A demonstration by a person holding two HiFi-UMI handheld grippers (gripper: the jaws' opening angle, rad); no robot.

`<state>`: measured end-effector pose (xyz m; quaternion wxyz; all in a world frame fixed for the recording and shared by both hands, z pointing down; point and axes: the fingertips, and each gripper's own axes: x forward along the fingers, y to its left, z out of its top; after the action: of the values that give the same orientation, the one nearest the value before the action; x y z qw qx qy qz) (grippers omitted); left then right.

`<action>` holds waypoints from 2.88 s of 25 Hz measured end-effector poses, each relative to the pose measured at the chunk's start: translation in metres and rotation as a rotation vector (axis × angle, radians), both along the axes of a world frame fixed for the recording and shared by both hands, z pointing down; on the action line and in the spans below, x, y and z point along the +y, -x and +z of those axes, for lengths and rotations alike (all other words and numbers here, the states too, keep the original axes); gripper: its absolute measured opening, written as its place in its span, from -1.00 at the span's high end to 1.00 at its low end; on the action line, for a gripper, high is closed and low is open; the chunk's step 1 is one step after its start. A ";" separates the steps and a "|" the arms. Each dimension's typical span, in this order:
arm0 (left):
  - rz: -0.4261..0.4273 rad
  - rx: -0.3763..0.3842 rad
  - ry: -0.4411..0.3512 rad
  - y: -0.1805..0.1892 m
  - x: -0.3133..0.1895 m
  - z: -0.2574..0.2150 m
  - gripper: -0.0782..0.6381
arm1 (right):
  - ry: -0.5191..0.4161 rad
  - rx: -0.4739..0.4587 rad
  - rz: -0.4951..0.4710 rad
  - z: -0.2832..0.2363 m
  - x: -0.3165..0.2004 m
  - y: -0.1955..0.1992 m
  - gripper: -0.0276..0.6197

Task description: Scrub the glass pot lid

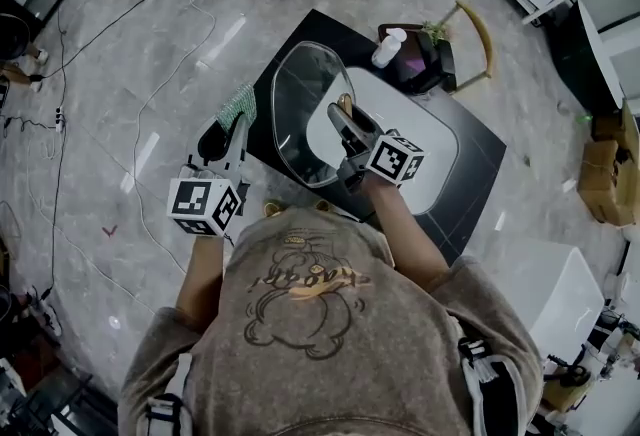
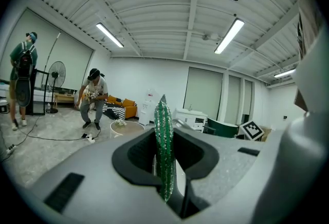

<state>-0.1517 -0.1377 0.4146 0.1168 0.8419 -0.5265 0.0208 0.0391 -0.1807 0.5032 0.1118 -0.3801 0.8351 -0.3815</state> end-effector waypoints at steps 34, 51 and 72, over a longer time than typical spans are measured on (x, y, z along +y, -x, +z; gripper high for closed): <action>0.265 0.237 0.022 -0.097 -0.031 -0.032 0.54 | 0.004 -0.568 -0.156 -0.041 0.019 0.009 0.35; 0.209 0.123 0.053 -0.095 -0.077 0.008 0.54 | -0.028 -0.675 -0.211 -0.066 0.032 0.014 0.36; 0.326 0.064 0.311 -0.119 -0.030 0.100 0.54 | -0.040 -0.666 -0.173 -0.058 0.017 0.005 0.36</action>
<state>-0.0331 -0.1681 0.5150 0.2567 0.8879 -0.3702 0.0935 0.0340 -0.1638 0.4450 0.3530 -0.1602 0.7892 -0.4763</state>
